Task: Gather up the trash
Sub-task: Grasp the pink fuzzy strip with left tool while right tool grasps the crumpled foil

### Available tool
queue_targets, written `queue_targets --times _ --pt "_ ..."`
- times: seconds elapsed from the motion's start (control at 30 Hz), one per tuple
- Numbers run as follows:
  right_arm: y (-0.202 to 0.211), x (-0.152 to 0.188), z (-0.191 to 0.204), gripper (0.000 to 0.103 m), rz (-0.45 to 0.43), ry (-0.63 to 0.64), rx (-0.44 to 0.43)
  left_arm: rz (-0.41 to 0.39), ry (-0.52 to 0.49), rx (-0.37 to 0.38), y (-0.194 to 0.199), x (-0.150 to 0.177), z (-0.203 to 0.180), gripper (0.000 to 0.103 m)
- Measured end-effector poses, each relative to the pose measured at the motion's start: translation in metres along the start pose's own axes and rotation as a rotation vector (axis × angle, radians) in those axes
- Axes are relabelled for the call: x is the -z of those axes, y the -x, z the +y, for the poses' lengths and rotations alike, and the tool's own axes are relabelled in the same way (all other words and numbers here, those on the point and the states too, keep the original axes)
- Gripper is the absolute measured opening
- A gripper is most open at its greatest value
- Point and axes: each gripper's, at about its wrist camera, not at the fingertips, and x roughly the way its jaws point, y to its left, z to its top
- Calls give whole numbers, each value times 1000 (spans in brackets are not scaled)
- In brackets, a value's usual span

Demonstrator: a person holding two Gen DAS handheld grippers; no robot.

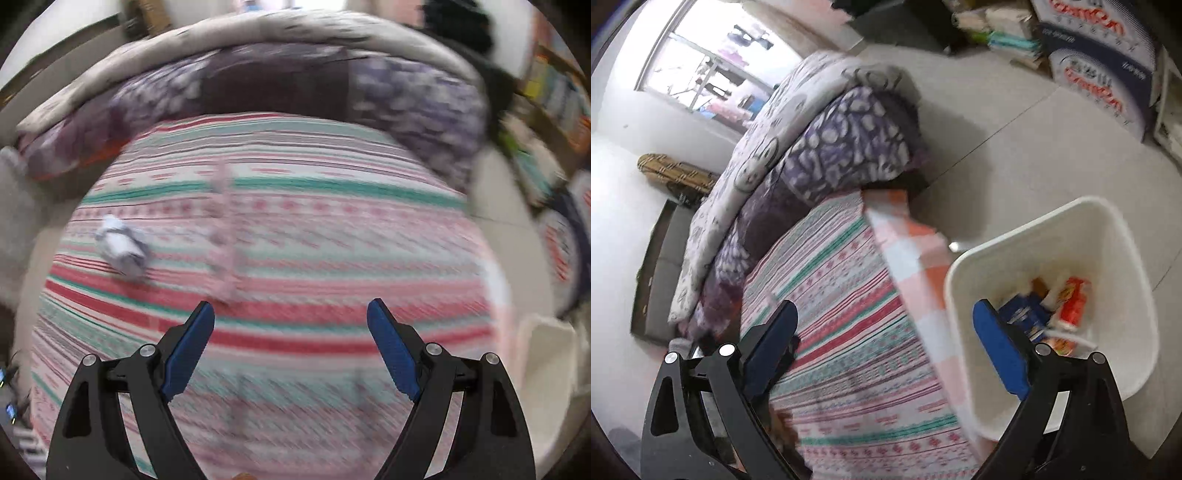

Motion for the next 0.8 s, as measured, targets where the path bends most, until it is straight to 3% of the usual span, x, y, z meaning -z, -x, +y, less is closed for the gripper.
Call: queue_targets --times 0.13,0.23,0.33,0.4,0.47,0.53,0.67,0.8 --pt "-7 4 11 92 49 -4 -50 43 63 -66 -43 -27 29 82" --pt "-6 8 22 94 56 15 -73 84 84 -48 -71 -39 37 81" --pt "-10 11 29 95 69 44 -69 74 74 -54 -88 -45 37 79" --pt "-15 12 29 95 78 54 -48 61 78 -30 -88 -45 38 70" --pt "-21 12 27 95 81 52 -20 59 68 1 -84 -43 35 42" --pt "-28 13 25 95 92 45 0 64 25 4 -75 -31 30 26" --pt "-39 18 25 95 108 58 32 102 34 46 -52 -1 39 24" --pt "-59 30 38 95 108 174 121 130 105 38 -15 40 71 24"
